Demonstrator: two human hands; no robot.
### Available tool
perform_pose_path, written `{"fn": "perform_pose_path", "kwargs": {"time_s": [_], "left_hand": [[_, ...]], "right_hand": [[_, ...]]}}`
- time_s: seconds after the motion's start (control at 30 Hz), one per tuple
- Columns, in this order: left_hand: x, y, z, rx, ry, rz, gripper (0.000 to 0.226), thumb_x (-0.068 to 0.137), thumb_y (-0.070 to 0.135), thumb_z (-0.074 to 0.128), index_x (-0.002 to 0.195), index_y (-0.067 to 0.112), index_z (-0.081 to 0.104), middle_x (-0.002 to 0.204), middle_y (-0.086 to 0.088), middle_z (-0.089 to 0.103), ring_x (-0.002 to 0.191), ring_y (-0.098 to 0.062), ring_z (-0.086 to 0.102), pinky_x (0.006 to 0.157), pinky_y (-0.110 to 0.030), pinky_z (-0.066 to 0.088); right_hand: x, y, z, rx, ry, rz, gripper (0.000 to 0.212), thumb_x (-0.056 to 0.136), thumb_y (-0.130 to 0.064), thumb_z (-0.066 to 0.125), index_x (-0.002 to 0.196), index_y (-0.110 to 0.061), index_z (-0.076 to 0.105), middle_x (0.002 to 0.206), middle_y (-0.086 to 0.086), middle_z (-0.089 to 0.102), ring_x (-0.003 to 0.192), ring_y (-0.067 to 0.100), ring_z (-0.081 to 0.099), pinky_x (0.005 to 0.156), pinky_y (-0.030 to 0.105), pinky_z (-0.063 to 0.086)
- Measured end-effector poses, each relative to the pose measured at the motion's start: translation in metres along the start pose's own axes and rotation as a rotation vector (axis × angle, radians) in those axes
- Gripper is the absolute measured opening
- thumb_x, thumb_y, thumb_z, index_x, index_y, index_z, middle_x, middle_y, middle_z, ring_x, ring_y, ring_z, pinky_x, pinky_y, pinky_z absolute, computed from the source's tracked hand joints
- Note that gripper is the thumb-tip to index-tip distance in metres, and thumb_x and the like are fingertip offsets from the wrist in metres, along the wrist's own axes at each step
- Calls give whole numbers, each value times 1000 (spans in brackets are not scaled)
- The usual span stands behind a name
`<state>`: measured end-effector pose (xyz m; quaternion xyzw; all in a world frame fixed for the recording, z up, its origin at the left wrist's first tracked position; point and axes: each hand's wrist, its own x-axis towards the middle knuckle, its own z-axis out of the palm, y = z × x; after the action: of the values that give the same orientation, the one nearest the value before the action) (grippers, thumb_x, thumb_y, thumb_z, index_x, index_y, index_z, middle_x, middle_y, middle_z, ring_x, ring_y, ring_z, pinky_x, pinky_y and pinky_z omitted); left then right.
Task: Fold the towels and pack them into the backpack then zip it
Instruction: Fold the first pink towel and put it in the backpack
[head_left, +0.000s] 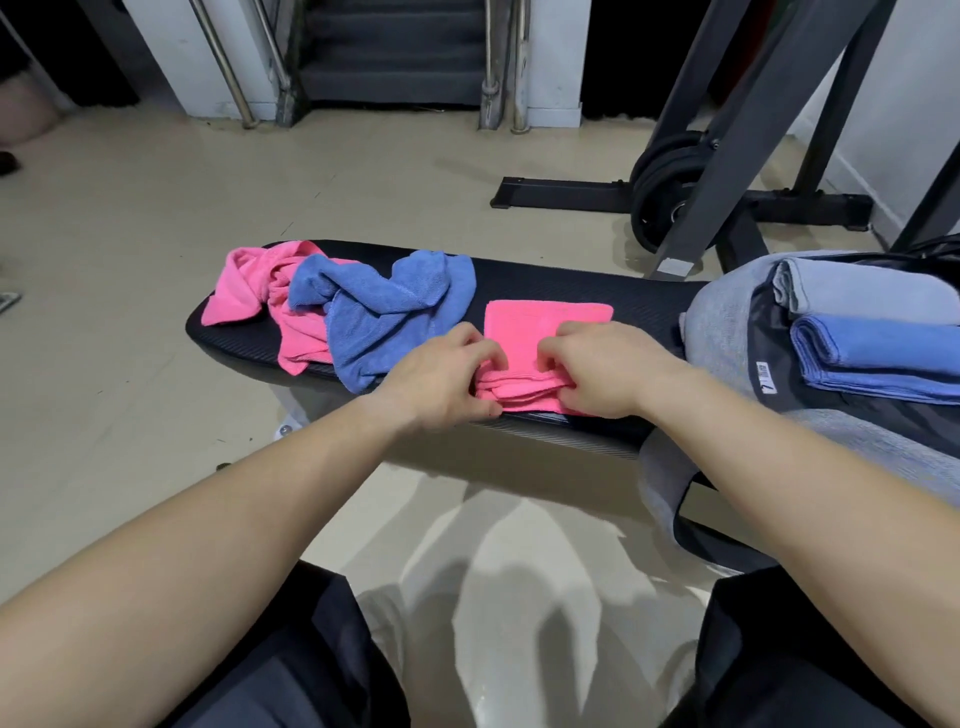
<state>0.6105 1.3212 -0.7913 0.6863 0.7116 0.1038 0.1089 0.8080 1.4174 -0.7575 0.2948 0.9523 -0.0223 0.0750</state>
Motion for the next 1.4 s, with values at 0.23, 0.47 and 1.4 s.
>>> {"fn": "perform_pose_path", "kwargs": {"time_s": [0.23,0.47,1.4], "left_hand": [[-3,0,6,152,25,108,49,78,36,77,120,29,54,117,5,46,92,-19,53,70,-39,49],[3,0,-4,-165,201,112,9,90,30,67,97,25,71,89,8,61,77,-10,57,72,-35,50],[0,-10,-9,-107,122,165,8,82,30,75,88,33,72,90,16,61,85,-5,56,75,-39,52]], "right_hand": [[1,-18,12,-109,92,17,68,76,-74,58,126,-29,50,119,1,50,110,26,53,71,37,39],[6,-30,10,-16,186,-2,52,83,-65,59,116,-25,53,113,1,57,107,28,56,74,39,43],[15,10,2,486,422,180,15,84,-41,69,92,-29,71,88,-9,65,85,16,61,74,35,50]]}}
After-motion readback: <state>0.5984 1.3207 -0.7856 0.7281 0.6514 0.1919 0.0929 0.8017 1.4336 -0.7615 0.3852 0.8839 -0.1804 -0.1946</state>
